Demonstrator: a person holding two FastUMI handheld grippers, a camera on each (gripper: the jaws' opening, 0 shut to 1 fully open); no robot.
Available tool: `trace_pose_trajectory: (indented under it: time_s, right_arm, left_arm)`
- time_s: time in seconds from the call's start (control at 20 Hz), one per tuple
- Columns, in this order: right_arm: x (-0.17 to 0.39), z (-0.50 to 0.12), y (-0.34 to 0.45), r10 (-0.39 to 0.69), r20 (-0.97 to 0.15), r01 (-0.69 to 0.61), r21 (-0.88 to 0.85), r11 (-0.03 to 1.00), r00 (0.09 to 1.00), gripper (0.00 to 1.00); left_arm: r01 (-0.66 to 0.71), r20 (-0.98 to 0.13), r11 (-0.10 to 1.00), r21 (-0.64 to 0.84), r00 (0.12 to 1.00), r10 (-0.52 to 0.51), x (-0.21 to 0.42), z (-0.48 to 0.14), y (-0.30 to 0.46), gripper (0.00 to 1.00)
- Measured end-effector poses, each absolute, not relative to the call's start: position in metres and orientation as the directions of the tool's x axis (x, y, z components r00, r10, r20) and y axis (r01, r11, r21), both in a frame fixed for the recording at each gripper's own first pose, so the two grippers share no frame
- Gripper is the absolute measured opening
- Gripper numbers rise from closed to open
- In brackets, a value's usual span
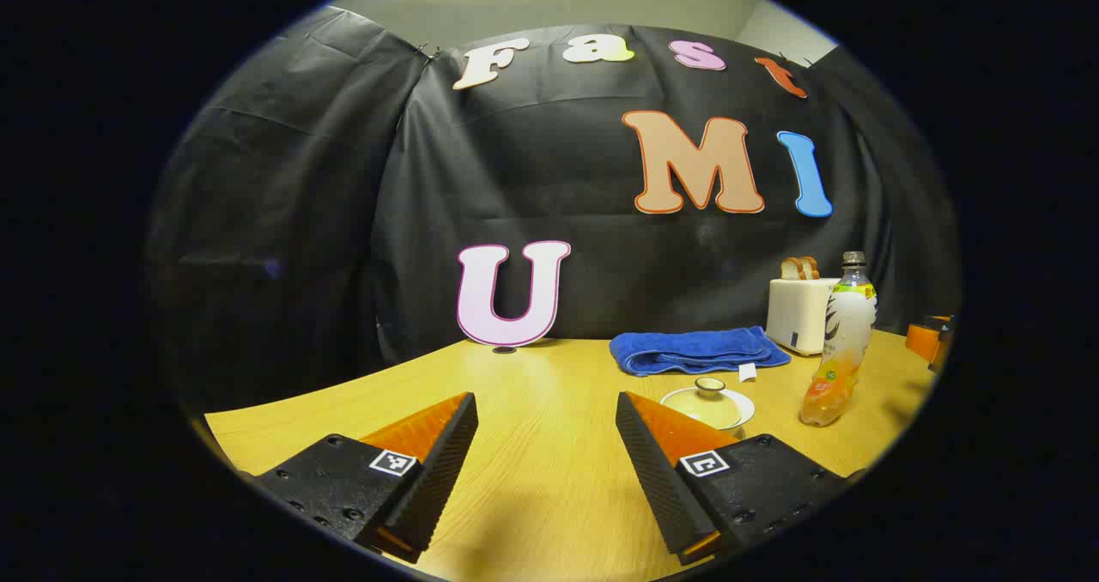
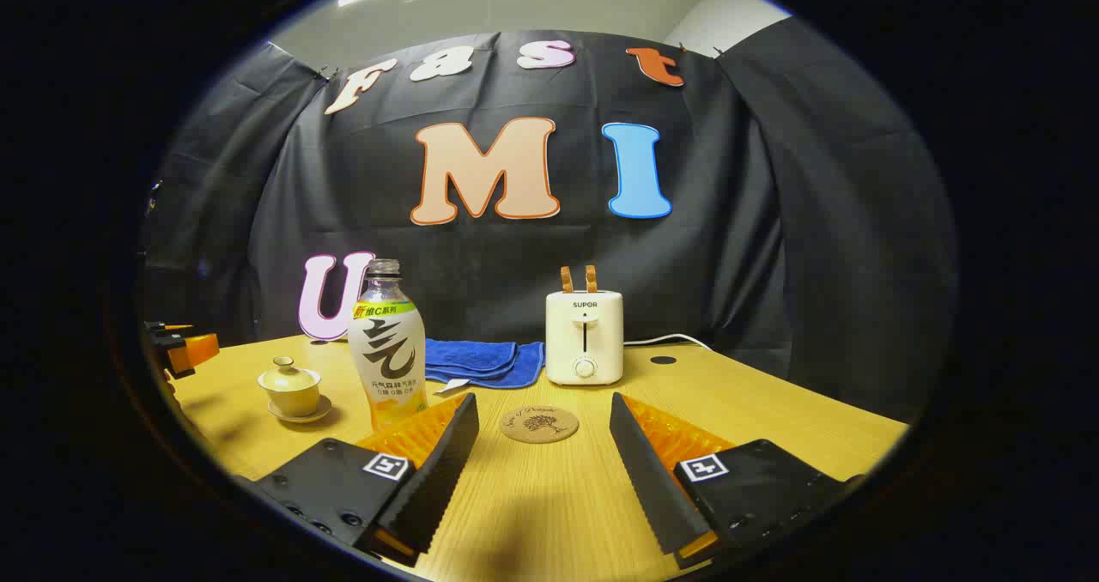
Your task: Open the teacup lid with one hand, grasp the water bottle and pour water into the teacup with the other hand; after pouring, place the water bottle on the coaster and then close the teacup lid.
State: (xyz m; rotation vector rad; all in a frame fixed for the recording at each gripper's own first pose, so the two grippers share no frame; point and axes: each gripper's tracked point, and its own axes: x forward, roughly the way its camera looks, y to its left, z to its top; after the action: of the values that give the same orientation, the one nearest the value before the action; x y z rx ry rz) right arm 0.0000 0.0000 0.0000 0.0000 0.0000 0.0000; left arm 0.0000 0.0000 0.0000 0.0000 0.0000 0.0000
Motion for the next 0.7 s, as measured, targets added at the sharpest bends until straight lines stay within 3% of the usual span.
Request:
trace_pose_trajectory:
  time_s: [0.05,0.7]
  right_arm:
    - [-0.0002,0.0004,0.0003,0.0,0.0,0.0,0.0,1.0,1.0,0.94]
    - [0.0,0.0008,0.0007,0.0,0.001,0.0,0.001,1.0,1.0,0.98]
  left_arm:
    - [0.0,0.001,1.0,0.0,1.0,0.0,-0.0005,0.0004,0.0007,0.95]
    - [0.043,-0.002,0.999,0.01,0.999,-0.043,-0.0042,0.0032,-0.0014,0.95]
